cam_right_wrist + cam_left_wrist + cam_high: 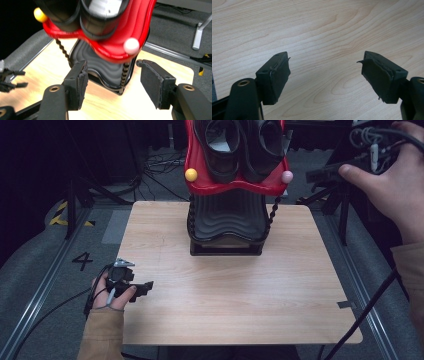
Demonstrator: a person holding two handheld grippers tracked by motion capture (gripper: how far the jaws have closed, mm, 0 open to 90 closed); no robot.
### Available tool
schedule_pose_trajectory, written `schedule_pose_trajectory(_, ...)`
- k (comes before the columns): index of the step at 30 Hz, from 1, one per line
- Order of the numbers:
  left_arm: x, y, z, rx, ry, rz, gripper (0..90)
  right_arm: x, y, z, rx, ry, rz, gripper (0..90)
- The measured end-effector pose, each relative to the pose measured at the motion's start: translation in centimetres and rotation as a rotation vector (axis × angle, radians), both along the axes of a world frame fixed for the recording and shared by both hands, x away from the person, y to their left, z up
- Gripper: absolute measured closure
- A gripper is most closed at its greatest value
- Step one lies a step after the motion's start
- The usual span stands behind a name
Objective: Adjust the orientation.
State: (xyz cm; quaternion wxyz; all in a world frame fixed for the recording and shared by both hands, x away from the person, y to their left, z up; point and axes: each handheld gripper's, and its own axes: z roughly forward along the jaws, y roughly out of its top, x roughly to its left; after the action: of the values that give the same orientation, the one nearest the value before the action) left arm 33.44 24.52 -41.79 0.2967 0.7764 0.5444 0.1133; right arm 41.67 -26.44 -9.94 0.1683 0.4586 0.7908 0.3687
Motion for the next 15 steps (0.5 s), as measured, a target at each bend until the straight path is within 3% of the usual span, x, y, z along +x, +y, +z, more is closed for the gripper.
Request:
schedule_pose_trajectory(5,-0.3,0.1,-0.1,0.002,0.002,0.000,23.1,-0.2,-0.5,-2.0,-0.002,0.021,0.025,39.5)
schedule_pose_trajectory(7,-0.7,0.3,-0.1,0.006,-0.004,0.007,23.0,-0.3,-0.7,-3.9,-0.013,0.035,0.043,38.7)
schedule_pose_trajectory(9,-0.9,0.3,0.0,0.010,-0.014,0.006,23.0,-0.4,-0.7,-4.5,-0.019,0.040,0.053,38.6)
schedule_pose_trajectory(10,-1.1,0.3,0.0,0.008,-0.026,0.005,23.4,-0.5,-0.8,-5.7,-0.019,0.047,0.072,38.1)
schedule_pose_trajectory(11,-1.2,0.3,0.1,0.010,-0.035,0.002,23.4,-0.5,-0.8,-5.7,-0.019,0.047,0.072,38.1)
schedule_pose_trajectory(12,-1.3,0.3,0.1,0.010,-0.038,-0.004,23.4,-0.7,-0.8,-7.0,-0.015,0.052,0.090,38.0)
schedule_pose_trajectory(13,-1.5,0.3,0.2,0.010,-0.040,-0.005,23.4,-0.7,-0.8,-7.0,-0.015,0.052,0.090,38.0)
schedule_pose_trajectory(15,-1.6,0.1,0.4,0.014,-0.042,-0.012,23.0,-0.8,-1.0,-8.7,-0.004,0.055,0.115,37.6)
